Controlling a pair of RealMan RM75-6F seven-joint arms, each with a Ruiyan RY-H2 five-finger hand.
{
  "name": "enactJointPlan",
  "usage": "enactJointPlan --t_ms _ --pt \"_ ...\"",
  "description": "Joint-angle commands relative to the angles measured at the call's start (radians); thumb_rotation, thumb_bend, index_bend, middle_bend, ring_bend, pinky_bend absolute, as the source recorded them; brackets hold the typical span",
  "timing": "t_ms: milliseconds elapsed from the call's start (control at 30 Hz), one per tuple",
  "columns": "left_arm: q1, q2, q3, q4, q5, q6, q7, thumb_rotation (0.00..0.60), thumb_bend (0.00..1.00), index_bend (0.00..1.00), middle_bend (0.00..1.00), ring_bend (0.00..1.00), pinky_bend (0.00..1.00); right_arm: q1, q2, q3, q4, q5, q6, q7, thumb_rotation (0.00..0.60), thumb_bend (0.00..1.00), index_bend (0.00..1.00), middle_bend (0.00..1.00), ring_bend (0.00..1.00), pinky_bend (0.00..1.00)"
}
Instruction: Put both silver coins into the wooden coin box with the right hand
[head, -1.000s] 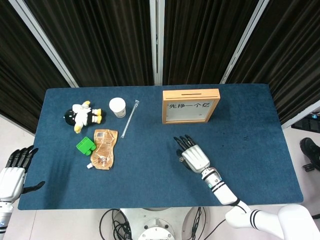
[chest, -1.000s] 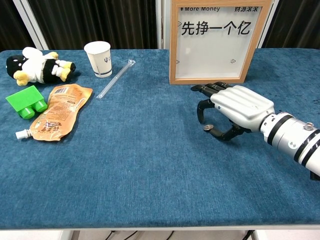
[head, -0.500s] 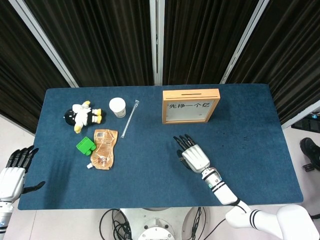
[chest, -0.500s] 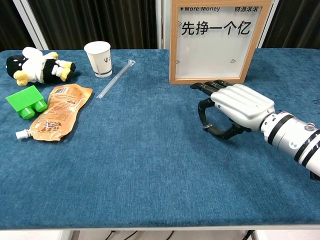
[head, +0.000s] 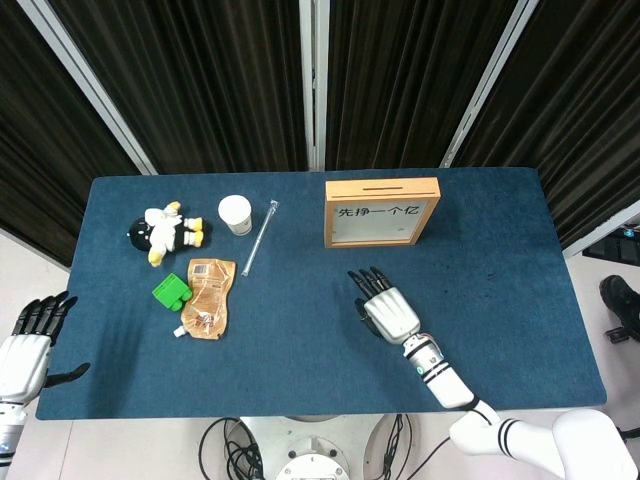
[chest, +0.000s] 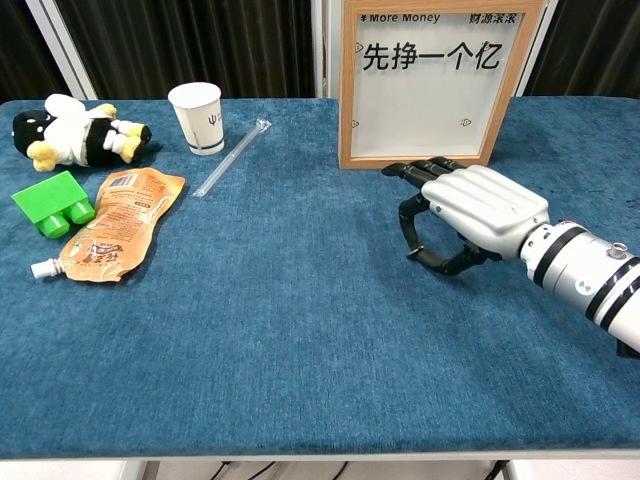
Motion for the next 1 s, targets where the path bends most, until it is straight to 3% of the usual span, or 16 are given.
enactJointPlan --t_ms 33,367,567,700,1000 --pt "0.000 0.000 -0.001 0.001 -0.001 -0.001 0.000 0.600 0.09 0.06 0.01 0.00 0.00 0.001 -0.001 0.002 0.001 0.003 -0.003 -0.002 0.600 0.36 0.60 0.06 0.00 0.00" --pt "-0.002 0.000 0.000 0.005 -0.003 -0.005 -0.006 0.600 0.09 0.06 0.01 0.00 0.00 0.004 0.000 0.011 0.001 0.002 0.009 0.010 0.600 0.36 0.73 0.07 0.00 0.00" --pt "0.001 0.002 0.000 0.002 -0.004 -0.002 -0.008 0.600 0.09 0.06 0.01 0.00 0.00 -0.002 0.034 0.019 -0.051 -0.017 0.054 0.025 0.600 0.36 0.75 0.07 0.00 0.00" --pt "0.002 0.005 -0.001 -0.005 -0.003 0.004 -0.004 0.600 0.09 0.06 0.01 0.00 0.00 -0.013 0.102 0.042 -0.151 -0.044 0.130 0.031 0.600 0.36 0.76 0.07 0.00 0.00" --pt "0.003 0.007 -0.001 -0.018 0.007 0.014 0.001 0.600 0.09 0.06 0.01 0.00 0.00 -0.047 0.329 0.142 -0.497 -0.097 0.304 -0.028 0.600 0.36 0.77 0.09 0.00 0.00"
